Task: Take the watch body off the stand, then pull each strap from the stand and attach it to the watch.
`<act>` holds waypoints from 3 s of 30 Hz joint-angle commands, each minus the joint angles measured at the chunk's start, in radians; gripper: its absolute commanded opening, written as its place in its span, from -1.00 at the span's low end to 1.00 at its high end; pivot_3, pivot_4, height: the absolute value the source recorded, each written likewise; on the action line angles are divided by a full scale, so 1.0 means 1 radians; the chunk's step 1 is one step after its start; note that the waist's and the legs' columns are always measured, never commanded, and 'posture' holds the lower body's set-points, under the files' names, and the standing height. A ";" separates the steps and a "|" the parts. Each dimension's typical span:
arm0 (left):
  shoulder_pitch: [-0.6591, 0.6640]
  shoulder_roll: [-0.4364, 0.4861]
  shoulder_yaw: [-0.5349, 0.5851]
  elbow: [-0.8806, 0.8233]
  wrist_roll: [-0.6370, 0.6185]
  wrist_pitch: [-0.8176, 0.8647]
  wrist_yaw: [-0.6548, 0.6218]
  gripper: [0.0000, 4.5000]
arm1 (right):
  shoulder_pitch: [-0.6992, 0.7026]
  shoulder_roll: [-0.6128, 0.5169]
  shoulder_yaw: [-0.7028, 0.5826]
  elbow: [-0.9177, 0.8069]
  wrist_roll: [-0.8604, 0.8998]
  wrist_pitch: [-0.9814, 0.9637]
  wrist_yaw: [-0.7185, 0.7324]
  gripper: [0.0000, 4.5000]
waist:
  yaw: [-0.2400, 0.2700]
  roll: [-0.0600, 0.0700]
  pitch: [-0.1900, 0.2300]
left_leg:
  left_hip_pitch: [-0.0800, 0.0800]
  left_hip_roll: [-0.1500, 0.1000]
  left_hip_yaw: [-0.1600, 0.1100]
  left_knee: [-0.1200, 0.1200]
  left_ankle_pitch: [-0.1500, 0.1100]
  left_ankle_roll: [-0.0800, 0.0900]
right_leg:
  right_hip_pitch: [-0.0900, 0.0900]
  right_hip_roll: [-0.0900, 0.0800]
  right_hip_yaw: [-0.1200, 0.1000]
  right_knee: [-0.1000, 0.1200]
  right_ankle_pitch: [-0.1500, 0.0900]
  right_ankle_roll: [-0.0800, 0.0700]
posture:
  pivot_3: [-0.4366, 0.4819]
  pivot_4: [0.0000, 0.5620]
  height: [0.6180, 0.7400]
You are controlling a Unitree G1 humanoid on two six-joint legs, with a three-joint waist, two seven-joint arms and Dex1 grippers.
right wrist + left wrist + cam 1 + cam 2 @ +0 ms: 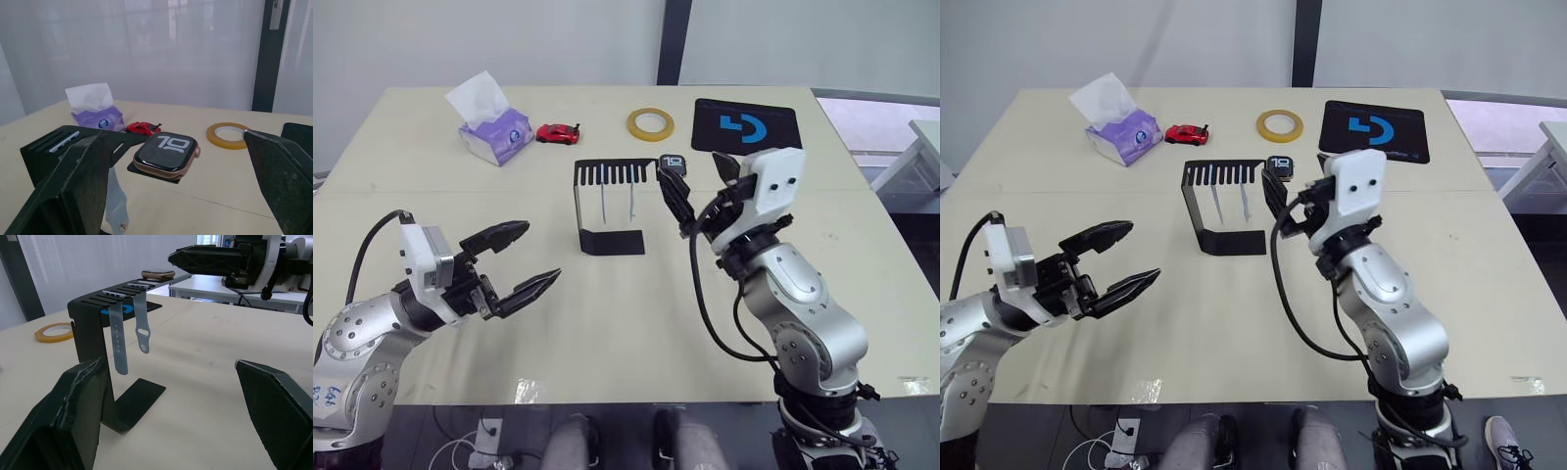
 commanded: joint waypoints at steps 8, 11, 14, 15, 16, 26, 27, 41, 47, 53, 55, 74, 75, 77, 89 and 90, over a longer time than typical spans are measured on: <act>-0.013 -0.008 -0.018 -0.031 -0.021 0.032 0.025 0.97 | -0.092 0.111 0.028 -0.011 -0.082 0.100 -0.125 1.00 | -0.003 0.000 0.000 | 0.000 0.000 0.000 0.000 0.000 0.000 | -0.001 0.001 0.000 0.000 0.000 0.000 | -0.05 -0.47 1.00; -0.013 -0.002 -0.013 -0.030 -0.023 0.040 0.024 0.97 | -0.109 0.127 0.037 0.000 -0.099 0.108 -0.132 1.00 | -0.002 0.000 0.000 | -0.001 0.000 0.000 0.000 0.000 0.000 | -0.001 0.001 0.000 0.000 0.000 0.000 | -0.05 -0.47 1.00; -0.008 0.006 -0.006 -0.032 -0.027 0.050 0.017 0.97 | -0.131 0.147 0.048 0.014 -0.110 0.110 -0.130 1.00 | -0.003 0.000 0.000 | -0.001 0.000 0.000 0.000 0.000 0.000 | -0.001 0.001 0.000 0.000 0.000 0.000 | -0.05 -0.47 1.00; -0.008 0.008 -0.004 -0.033 -0.028 0.052 0.015 0.97 | -0.137 0.154 0.052 0.019 -0.115 0.115 -0.130 1.00 | -0.003 0.000 0.000 | -0.001 0.000 0.000 0.000 0.000 0.000 | -0.001 0.001 0.000 0.000 0.000 0.000 | -0.05 -0.47 1.00; -0.007 0.010 -0.003 -0.035 -0.028 0.054 0.014 0.97 | -0.141 0.162 0.054 0.024 -0.118 0.123 -0.130 1.00 | -0.003 0.000 0.000 | -0.001 0.000 0.000 0.000 0.000 0.000 | -0.001 0.001 0.000 0.000 0.000 0.000 | -0.05 -0.47 1.00; 0.000 0.018 0.004 -0.068 -0.054 0.066 0.017 0.97 | -0.149 0.219 0.077 0.080 -0.175 0.116 -0.136 1.00 | -0.005 0.000 0.000 | -0.001 0.000 0.000 -0.001 0.000 0.000 | -0.002 0.001 0.000 0.000 0.000 0.000 | -0.05 -0.47 1.00; 0.002 0.017 0.004 -0.072 -0.056 0.066 0.018 0.97 | -0.149 0.222 0.078 0.084 -0.180 0.112 -0.134 1.00 | -0.005 0.000 0.000 | -0.002 0.000 0.000 -0.001 0.000 0.000 | -0.002 0.001 0.000 0.000 0.000 0.000 | -0.05 -0.47 1.00; 0.027 0.015 0.008 -0.100 -0.064 0.062 0.036 0.97 | -0.149 0.251 0.062 0.114 -0.223 0.069 -0.130 1.00 | -0.008 0.000 0.000 | -0.002 0.001 0.000 -0.002 0.000 0.000 | -0.002 0.001 0.000 -0.001 0.000 0.000 | -0.05 -0.47 1.00; 0.023 0.017 0.004 -0.098 -0.066 0.064 0.034 0.97 | -0.147 0.259 0.059 0.111 -0.235 0.067 -0.130 1.00 | -0.010 0.000 0.000 | -0.002 0.001 0.000 -0.002 0.000 0.000 | -0.002 0.001 0.000 -0.002 0.000 0.000 | -0.05 -0.47 1.00; 0.014 0.019 -0.001 -0.095 -0.066 0.066 0.035 1.00 | -0.146 0.271 0.058 0.109 -0.240 0.074 -0.128 0.26 | -0.012 0.000 0.000 | -0.002 0.001 0.000 -0.002 0.000 0.000 | -0.002 0.001 0.000 -0.002 0.000 0.000 | -0.05 -0.47 1.00; 0.013 0.019 0.000 -0.095 -0.066 0.067 0.036 1.00 | -0.145 0.274 0.058 0.108 -0.241 0.076 -0.128 -0.22 | -0.013 0.000 0.000 | -0.002 0.001 0.000 -0.003 0.000 0.000 | -0.002 0.001 0.000 -0.002 0.000 0.000 | -0.05 -0.47 1.00; -0.006 0.020 -0.005 -0.093 -0.061 0.056 0.041 1.00 | -0.148 0.184 0.023 0.050 -0.213 -0.024 0.012 -0.28 | -0.025 0.000 0.000 | -0.002 0.000 0.000 -0.004 0.000 0.000 | -0.002 0.001 0.000 -0.002 0.000 0.000 | -0.05 -0.47 1.00; -0.010 0.020 -0.008 -0.091 -0.060 0.055 0.037 1.00 | -0.146 0.175 0.017 0.038 -0.208 -0.023 0.022 -0.28 | -0.025 0.000 0.000 | -0.003 0.000 0.000 -0.004 0.000 0.000 | -0.003 0.001 0.000 -0.003 0.000 0.000 | -0.05 -0.47 1.00; -0.032 0.020 -0.022 -0.080 -0.056 0.052 0.025 1.00 | -0.133 0.133 -0.008 -0.011 -0.189 -0.011 0.060 -0.28 | -0.024 0.000 0.000 | -0.003 0.001 0.000 -0.004 0.000 0.000 | -0.003 0.001 0.000 -0.004 0.000 0.000 | -0.05 -0.47 1.00; -0.113 0.009 -0.158 -0.056 -0.045 0.045 -0.095 1.00 | 0.228 -0.047 -0.209 -0.173 -0.194 -0.009 0.118 -0.28 | -0.009 0.000 0.000 | -0.003 0.000 0.001 -0.004 0.000 0.000 | -0.002 0.002 0.000 -0.009 0.000 0.000 | -0.05 -0.47 1.00; -0.114 0.006 -0.169 -0.059 -0.045 0.045 -0.100 1.00 | 0.256 -0.047 -0.220 -0.166 -0.195 -0.015 0.116 -0.28 | -0.006 -0.001 0.000 | -0.003 0.000 0.002 -0.005 0.000 0.000 | -0.002 0.002 0.001 -0.009 0.000 0.000 | -0.05 -0.47 1.00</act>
